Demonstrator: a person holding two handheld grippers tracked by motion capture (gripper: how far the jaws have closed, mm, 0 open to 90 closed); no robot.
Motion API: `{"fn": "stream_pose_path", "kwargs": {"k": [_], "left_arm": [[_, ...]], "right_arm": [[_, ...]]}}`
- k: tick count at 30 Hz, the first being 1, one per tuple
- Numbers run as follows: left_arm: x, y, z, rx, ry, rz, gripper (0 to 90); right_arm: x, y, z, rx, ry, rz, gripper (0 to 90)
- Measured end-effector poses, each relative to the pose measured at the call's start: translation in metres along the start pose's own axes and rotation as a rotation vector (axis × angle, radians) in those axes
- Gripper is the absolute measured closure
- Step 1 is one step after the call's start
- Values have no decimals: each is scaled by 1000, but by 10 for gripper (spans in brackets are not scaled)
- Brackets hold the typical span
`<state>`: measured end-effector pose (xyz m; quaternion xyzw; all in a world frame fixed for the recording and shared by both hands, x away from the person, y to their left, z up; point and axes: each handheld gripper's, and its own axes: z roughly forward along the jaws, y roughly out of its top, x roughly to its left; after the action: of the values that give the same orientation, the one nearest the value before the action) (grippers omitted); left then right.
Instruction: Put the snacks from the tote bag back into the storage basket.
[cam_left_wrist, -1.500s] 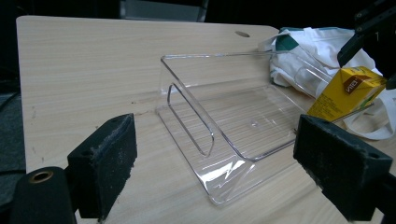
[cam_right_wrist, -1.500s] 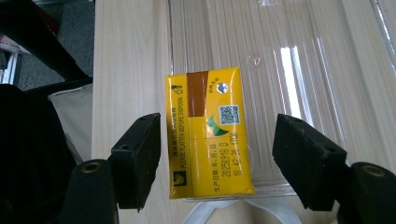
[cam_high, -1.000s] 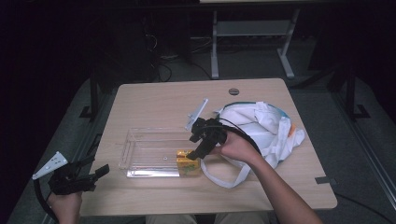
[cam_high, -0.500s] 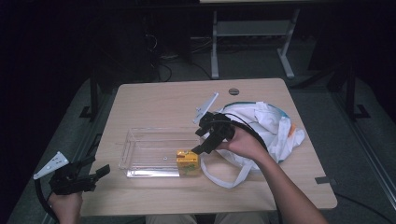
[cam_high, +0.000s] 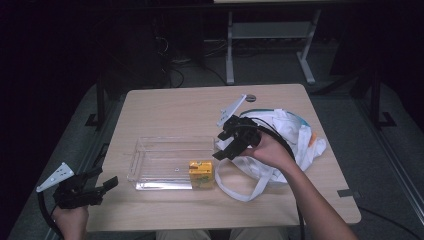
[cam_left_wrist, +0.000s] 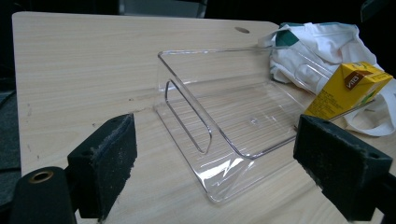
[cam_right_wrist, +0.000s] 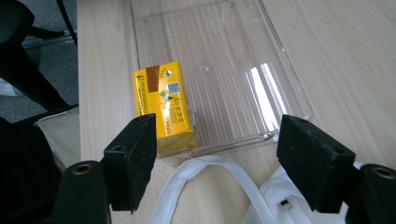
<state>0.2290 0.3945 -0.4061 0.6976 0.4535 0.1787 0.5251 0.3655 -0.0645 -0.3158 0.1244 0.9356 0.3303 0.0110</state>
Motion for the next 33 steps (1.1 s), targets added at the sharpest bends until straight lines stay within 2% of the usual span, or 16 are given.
{"fn": "stream_pose_path", "kwargs": {"k": [11, 33], "left_arm": [[-1, 0, 0, 5, 1, 1, 130], [-2, 0, 2, 4, 0, 3, 130]], "right_arm": [[-5, -15, -14, -25, -48, 31, 272], [-11, -52, -38, -57, -107, 100, 274]]}}
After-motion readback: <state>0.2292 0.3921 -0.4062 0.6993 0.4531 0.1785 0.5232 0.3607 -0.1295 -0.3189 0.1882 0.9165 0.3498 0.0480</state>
